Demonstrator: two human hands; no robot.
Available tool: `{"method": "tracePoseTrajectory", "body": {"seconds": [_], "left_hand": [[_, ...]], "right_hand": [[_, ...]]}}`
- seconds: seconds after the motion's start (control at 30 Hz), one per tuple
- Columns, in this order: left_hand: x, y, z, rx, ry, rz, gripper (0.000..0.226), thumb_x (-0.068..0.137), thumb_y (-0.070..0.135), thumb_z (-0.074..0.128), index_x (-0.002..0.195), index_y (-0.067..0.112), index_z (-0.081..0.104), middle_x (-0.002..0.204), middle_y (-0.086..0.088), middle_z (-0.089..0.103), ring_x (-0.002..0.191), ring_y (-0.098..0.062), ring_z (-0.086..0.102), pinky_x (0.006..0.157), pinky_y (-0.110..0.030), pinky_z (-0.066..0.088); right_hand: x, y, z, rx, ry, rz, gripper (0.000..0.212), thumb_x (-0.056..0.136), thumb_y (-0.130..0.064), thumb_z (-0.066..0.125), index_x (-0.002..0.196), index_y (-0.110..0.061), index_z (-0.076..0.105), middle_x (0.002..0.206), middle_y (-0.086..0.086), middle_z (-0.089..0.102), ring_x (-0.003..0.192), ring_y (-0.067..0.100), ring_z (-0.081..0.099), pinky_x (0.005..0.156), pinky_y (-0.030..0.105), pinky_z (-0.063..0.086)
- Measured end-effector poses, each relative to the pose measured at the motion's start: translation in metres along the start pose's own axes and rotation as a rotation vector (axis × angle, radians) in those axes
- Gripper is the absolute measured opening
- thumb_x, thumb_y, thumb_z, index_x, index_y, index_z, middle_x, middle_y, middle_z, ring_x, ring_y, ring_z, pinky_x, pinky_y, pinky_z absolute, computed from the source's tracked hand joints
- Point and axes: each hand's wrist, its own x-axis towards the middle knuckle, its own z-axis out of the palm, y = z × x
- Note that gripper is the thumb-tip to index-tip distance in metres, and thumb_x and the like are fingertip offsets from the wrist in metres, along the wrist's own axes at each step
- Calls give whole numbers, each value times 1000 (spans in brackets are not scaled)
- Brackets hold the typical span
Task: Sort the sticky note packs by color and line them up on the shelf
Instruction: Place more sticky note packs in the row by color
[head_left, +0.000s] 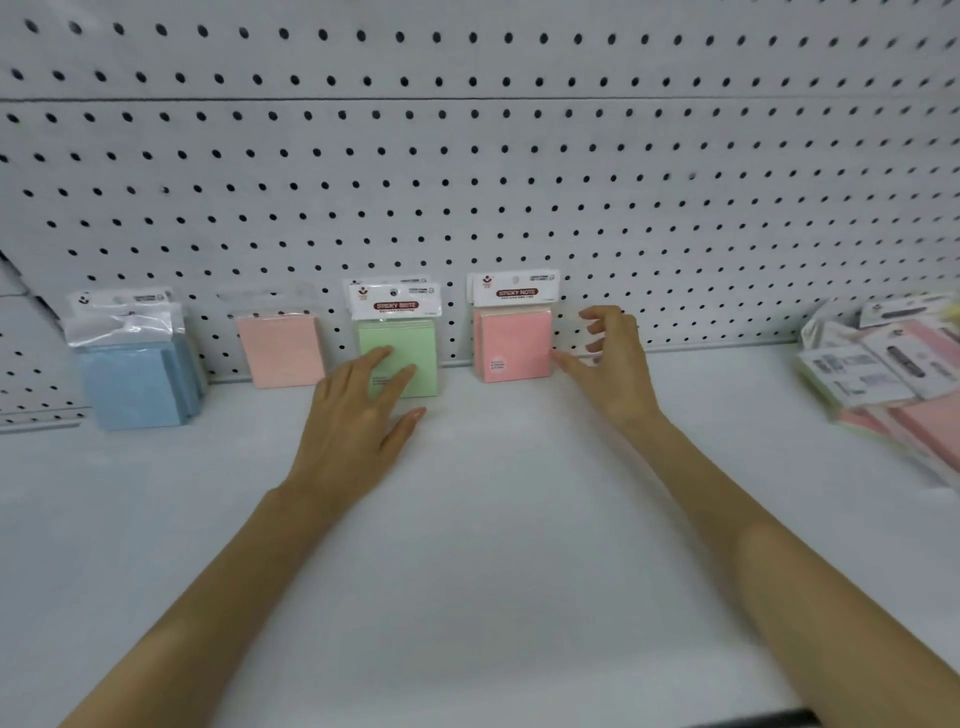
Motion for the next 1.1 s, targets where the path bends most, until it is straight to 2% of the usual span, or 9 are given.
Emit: {"method": "tracePoseTrajectory", "body": {"seconds": [0.1,0.2,0.4,0.5,0.67,0.77,0.87,1.0,1.1], "left_hand": [[4,14,-12,13,-22,26,62,92,57,29,128,15,57,136,-16,49,119,-36,48,96,-46,39],[20,46,-26,-21,-22,61,69,92,61,23,129,14,56,137,-17,48,123,-37,47,99,-49,37],[51,157,-21,-99,-37,178,73,90,65,18,137,17,48,143,-11,45,129,-33,43,105,-50,33],[59,218,-6,-167,-83,189,76,89,68,15,139,19,46,145,-9,43,131,-30,42,106,-47,32],[67,315,18,-256,-148,205,82,86,73,11,141,21,43,147,-4,41,134,-25,39,109,-44,30],[72,367,32,-311,-167,194,80,84,71,16,141,20,42,144,-3,43,129,-24,42,107,-41,32],[82,419,43,-389,-193,159,75,85,67,25,139,20,42,137,-3,46,121,-25,44,100,-37,31],[98,470,59,-497,-232,56,60,88,61,39,133,23,47,127,-2,48,119,-25,43,97,-37,29],[112,491,69,-443,-280,-23,61,87,64,43,134,26,46,129,-3,46,122,-26,37,98,-39,25]], "right_hand": [[-3,12,-40,-175,-124,-100,54,83,-33,68,130,-18,46,129,2,43,117,17,46,97,33,41],[-11,24,-90,-343,-186,-171,57,88,-40,61,137,-18,43,139,2,41,128,19,36,106,29,29],[-30,76,-198,-569,-273,-68,63,91,-53,46,145,-22,32,154,0,24,143,19,17,116,34,13],[-37,112,-260,-607,-242,-59,72,85,-65,40,143,-21,38,153,5,30,141,24,23,116,38,18],[-47,169,-356,-558,-253,70,62,89,-51,51,142,-22,38,152,3,32,140,24,26,115,39,21],[-64,208,-393,-490,-226,117,59,88,-45,56,139,-20,42,148,5,37,136,25,32,110,35,23],[-80,243,-422,-469,-217,181,60,86,-50,54,138,-22,43,148,3,38,136,24,33,112,40,26],[-87,274,-454,-438,-257,194,63,85,-50,57,140,-22,41,147,2,39,135,21,32,112,42,27],[-83,287,-468,-407,-259,203,64,84,-49,58,140,-23,41,146,2,39,135,21,31,110,43,31]]}}
